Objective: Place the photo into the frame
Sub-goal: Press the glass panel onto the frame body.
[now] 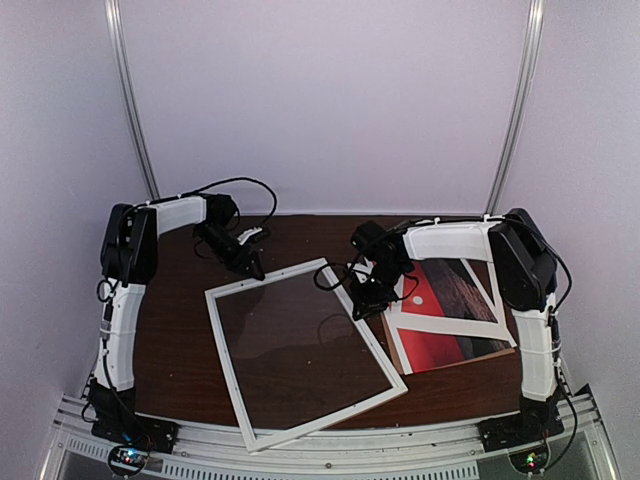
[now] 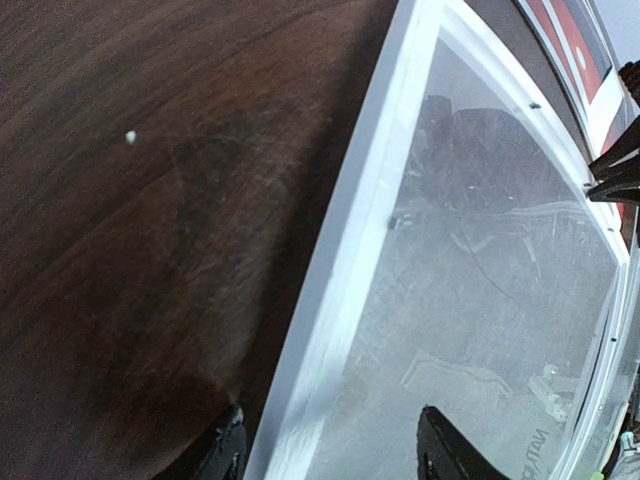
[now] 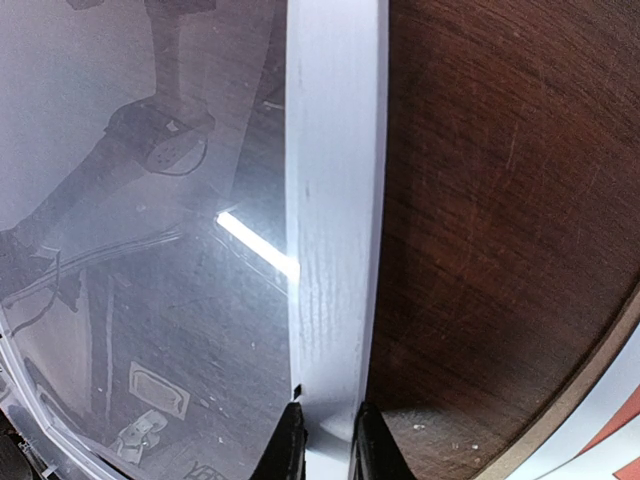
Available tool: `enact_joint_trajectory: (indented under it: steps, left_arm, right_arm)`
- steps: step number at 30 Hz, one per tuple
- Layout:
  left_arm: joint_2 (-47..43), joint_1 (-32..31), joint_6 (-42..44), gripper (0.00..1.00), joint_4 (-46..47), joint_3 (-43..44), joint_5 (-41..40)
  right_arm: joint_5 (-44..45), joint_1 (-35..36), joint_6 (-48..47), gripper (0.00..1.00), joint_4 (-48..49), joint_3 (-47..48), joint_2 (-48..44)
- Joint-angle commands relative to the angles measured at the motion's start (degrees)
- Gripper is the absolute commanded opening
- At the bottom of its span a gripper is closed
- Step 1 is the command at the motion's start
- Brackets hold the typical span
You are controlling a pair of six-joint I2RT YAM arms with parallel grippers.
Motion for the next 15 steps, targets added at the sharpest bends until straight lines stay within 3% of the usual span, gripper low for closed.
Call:
enact_joint_trajectory:
  steps: [1, 15]
  left_arm:
    - [0.9, -1.1, 2.3, 0.59, 0.4, 0.2, 1.4]
    - [3.5, -4.0, 4.8, 0.59, -2.1, 2.1, -4.7]
  right_arm:
    - [0.1, 0.1, 1.6, 0.08, 4.5, -2.4, 4.3]
    - [-0.3, 0.1, 2.0, 0.08, 5.4, -3.1, 4.4]
